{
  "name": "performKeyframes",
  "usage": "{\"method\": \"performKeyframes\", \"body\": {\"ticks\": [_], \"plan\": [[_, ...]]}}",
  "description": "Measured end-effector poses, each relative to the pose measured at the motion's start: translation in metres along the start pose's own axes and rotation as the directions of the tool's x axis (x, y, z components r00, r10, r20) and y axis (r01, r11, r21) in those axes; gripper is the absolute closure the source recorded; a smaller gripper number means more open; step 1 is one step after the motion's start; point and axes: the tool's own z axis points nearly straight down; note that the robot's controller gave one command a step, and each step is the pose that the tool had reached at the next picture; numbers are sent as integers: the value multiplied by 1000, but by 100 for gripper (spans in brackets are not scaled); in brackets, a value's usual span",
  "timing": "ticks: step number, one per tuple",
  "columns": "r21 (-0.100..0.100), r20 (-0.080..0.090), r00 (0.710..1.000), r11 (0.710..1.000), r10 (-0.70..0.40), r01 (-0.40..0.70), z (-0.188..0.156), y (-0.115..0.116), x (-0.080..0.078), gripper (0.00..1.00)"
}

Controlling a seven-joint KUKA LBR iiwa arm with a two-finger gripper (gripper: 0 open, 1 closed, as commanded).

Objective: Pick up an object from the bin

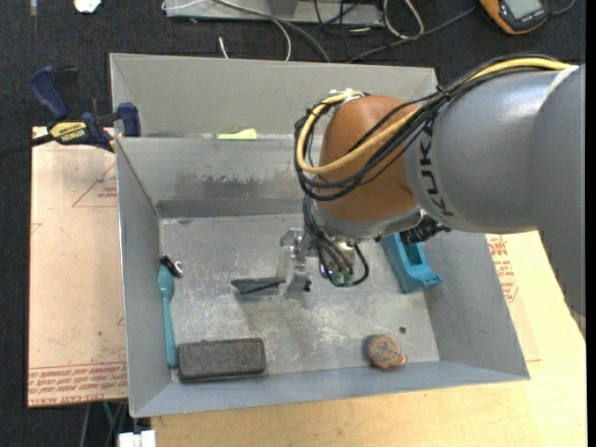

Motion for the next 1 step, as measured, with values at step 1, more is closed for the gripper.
{"method": "performKeyframes", "body": {"ticks": [1], "plan": [[-2, 5, 1000, 1000, 0, 0, -24, 1, -2, 100]]}}
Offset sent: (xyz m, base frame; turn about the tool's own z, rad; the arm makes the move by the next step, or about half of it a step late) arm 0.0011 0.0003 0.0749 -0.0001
